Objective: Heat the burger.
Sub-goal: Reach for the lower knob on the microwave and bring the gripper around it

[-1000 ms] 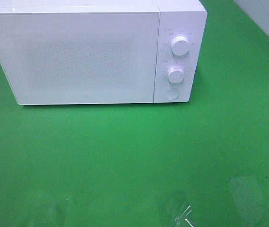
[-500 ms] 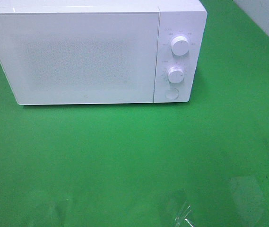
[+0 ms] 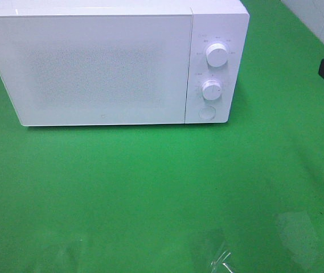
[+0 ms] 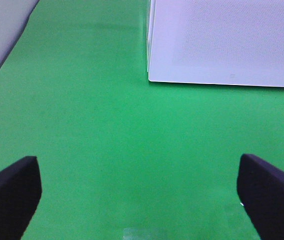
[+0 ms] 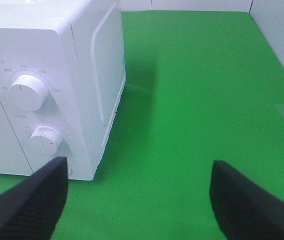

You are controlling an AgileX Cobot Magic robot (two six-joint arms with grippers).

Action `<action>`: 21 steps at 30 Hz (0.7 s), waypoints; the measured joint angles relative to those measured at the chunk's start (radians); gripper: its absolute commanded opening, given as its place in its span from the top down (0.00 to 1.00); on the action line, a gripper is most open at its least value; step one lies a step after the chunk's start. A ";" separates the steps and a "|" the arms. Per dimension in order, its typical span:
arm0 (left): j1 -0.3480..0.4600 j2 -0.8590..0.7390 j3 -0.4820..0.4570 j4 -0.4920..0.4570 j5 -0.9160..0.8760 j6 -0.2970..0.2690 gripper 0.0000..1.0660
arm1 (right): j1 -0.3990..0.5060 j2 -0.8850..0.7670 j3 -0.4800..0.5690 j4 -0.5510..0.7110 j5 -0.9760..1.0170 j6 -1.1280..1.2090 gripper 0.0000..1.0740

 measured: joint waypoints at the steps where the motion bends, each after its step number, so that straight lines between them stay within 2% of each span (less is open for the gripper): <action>1: 0.000 0.000 0.000 0.000 0.000 0.000 0.07 | 0.000 0.000 0.000 0.000 0.000 0.000 0.30; 10: 0.000 0.000 0.000 0.000 0.000 0.000 0.07 | 0.000 0.163 0.000 0.009 -0.165 -0.001 0.30; 15: 0.000 0.000 0.000 0.000 0.000 0.000 0.07 | 0.002 0.217 0.008 0.063 -0.235 -0.031 0.30; 17: 0.000 0.000 0.000 0.000 0.000 0.000 0.07 | 0.017 0.229 0.024 0.110 -0.283 -0.068 0.30; 19: 0.000 0.000 0.000 0.000 0.000 0.000 0.07 | 0.076 0.250 0.059 0.207 -0.383 -0.165 0.30; 20: 0.000 0.000 0.000 0.000 0.000 0.000 0.07 | 0.076 0.250 0.059 0.207 -0.383 -0.165 0.30; 21: 0.000 0.000 0.000 0.000 0.000 0.000 0.07 | 0.124 0.265 0.080 0.286 -0.446 -0.228 0.30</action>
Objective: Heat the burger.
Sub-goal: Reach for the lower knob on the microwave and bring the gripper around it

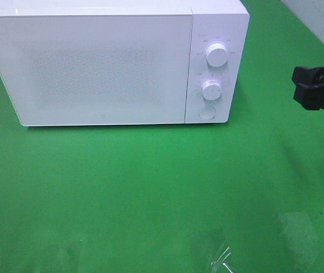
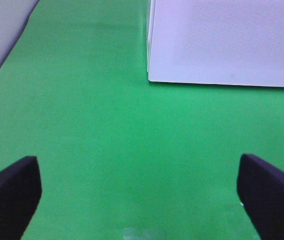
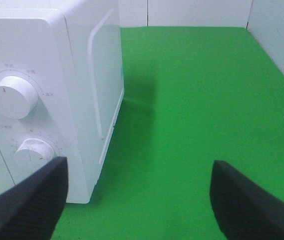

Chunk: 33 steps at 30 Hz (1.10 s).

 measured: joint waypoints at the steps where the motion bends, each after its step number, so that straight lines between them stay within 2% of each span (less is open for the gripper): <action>1: 0.000 0.000 0.000 0.000 0.000 0.000 0.07 | 0.000 0.000 0.000 0.000 0.000 0.000 0.30; 2: 0.000 0.000 0.000 0.000 0.000 0.000 0.07 | 0.054 0.018 0.013 0.099 -0.056 -0.061 0.30; 3: 0.000 0.000 0.000 0.000 0.000 0.000 0.07 | 0.054 0.018 0.013 0.099 -0.056 -0.061 0.30; 4: 0.000 0.000 0.000 0.000 0.000 0.000 0.07 | 0.118 0.044 0.019 0.197 -0.117 -0.122 0.30; 6: 0.000 0.000 0.000 0.000 0.000 0.000 0.07 | 0.151 0.058 0.020 0.232 -0.141 -0.144 0.30; 7: 0.000 0.000 0.000 0.000 0.000 0.000 0.07 | 0.215 0.086 0.020 0.299 -0.204 -0.197 0.30; 8: 0.000 0.000 0.000 0.000 0.000 0.000 0.07 | 0.215 0.086 0.020 0.299 -0.204 -0.197 0.30; 9: 0.000 0.000 0.000 0.000 0.000 0.000 0.07 | 0.285 0.121 0.020 0.360 -0.262 -0.230 0.30; 10: 0.000 0.000 0.000 0.000 0.000 0.000 0.07 | 0.285 0.121 0.020 0.360 -0.262 -0.230 0.30; 12: 0.000 0.000 0.000 0.000 0.000 0.000 0.07 | 0.395 0.192 0.019 0.465 -0.371 -0.254 0.30; 15: 0.000 0.000 0.000 0.000 0.000 0.000 0.07 | 0.422 0.211 0.019 0.493 -0.392 -0.259 0.30; 16: 0.000 0.000 0.000 0.000 0.000 0.000 0.07 | 0.471 0.243 0.018 0.544 -0.428 -0.261 0.30; 23: 0.000 0.000 0.000 0.000 0.000 0.000 0.07 | 0.593 0.335 0.006 0.697 -0.499 -0.262 0.30; 33: 0.000 0.000 0.000 0.000 0.000 0.000 0.07 | 0.623 0.403 -0.079 0.742 -0.509 -0.269 0.30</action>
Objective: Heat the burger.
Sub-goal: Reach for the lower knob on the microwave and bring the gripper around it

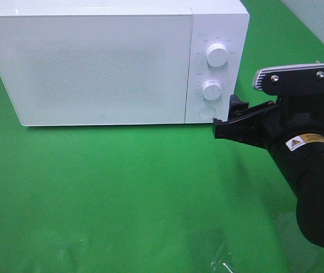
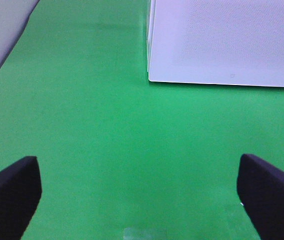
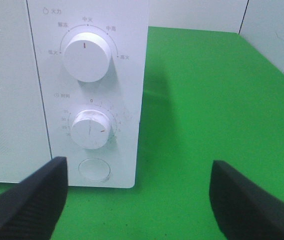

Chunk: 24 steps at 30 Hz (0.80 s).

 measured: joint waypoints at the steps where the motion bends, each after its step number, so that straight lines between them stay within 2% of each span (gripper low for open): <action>1: 0.000 0.000 0.000 0.000 0.000 0.000 0.07 | 0.000 0.018 -0.013 0.000 0.000 0.000 0.30; 13: 0.000 0.000 0.000 0.000 0.000 0.000 0.07 | 0.000 0.144 -0.101 -0.041 0.001 0.000 0.30; 15: 0.000 0.000 0.000 0.000 0.000 0.000 0.07 | -0.017 0.173 -0.146 -0.069 0.001 0.000 0.30; 24: 0.000 0.000 0.000 0.000 0.000 0.000 0.07 | -0.051 0.232 -0.225 -0.106 -0.001 0.002 0.30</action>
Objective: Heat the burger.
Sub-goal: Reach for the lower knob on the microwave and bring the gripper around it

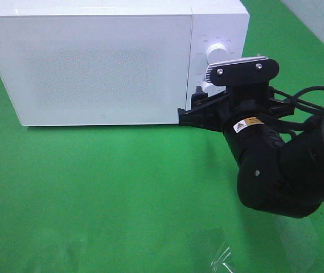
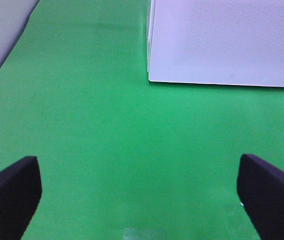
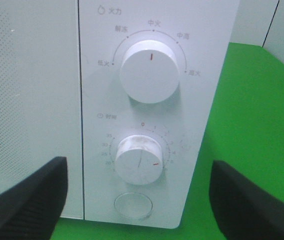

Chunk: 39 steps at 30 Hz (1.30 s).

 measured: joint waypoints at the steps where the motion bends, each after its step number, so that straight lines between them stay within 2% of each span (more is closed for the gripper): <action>1: 0.000 0.000 0.000 0.000 0.000 0.000 0.07 | 0.000 0.000 0.000 0.000 0.000 0.000 0.30; 12: 0.000 0.000 0.000 0.000 0.000 0.000 0.07 | -0.070 0.079 -0.077 -0.045 0.010 0.061 0.30; 31: 0.000 0.000 0.000 0.001 0.000 0.000 0.07 | -0.116 0.187 -0.194 -0.081 0.040 0.079 0.31; 39: 0.000 0.000 0.000 0.003 0.000 0.000 0.07 | -0.137 0.201 -0.210 -0.104 0.058 0.085 0.32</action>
